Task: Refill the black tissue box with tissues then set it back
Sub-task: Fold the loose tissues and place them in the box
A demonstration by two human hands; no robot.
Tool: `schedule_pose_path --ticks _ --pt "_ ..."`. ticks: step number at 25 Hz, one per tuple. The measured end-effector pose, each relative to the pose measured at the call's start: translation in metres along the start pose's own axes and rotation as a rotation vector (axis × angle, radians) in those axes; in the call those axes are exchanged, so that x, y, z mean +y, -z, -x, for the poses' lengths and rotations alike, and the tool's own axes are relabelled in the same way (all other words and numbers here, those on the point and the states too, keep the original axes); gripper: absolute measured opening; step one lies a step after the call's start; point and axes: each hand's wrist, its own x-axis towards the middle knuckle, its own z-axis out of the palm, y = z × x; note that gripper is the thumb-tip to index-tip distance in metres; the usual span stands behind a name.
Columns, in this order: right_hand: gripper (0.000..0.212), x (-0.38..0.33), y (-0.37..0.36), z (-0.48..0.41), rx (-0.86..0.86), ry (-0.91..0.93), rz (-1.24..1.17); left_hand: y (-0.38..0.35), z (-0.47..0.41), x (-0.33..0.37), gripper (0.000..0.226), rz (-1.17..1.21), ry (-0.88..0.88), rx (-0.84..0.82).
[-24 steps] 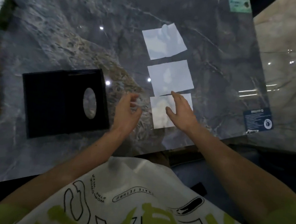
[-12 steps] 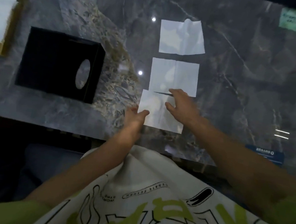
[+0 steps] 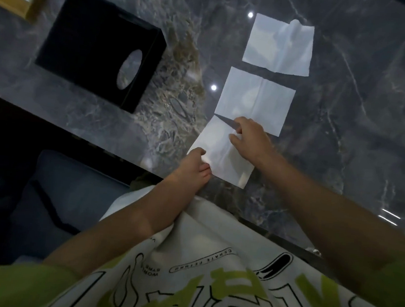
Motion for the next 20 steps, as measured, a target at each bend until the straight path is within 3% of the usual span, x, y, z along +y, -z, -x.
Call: schedule_pose_path --ticks 5,9,16,20 --pt "0.035 -0.006 0.003 -0.002 -0.046 -0.155 -0.155 0.000 -0.005 -0.005 0.016 -0.014 -0.036 0.025" --pt "0.041 -0.011 0.008 -0.001 -0.192 -0.270 -0.368 0.002 -0.014 -0.006 0.008 -0.047 -0.059 -0.014" --pt "0.031 -0.010 0.018 0.007 -0.212 -0.374 -0.669 0.011 -0.026 -0.001 0.022 -0.166 -0.278 -0.013" --pt "0.016 -0.013 0.027 0.014 -0.198 -0.325 -0.897 0.019 -0.021 0.004 0.021 -0.224 -0.346 -0.050"
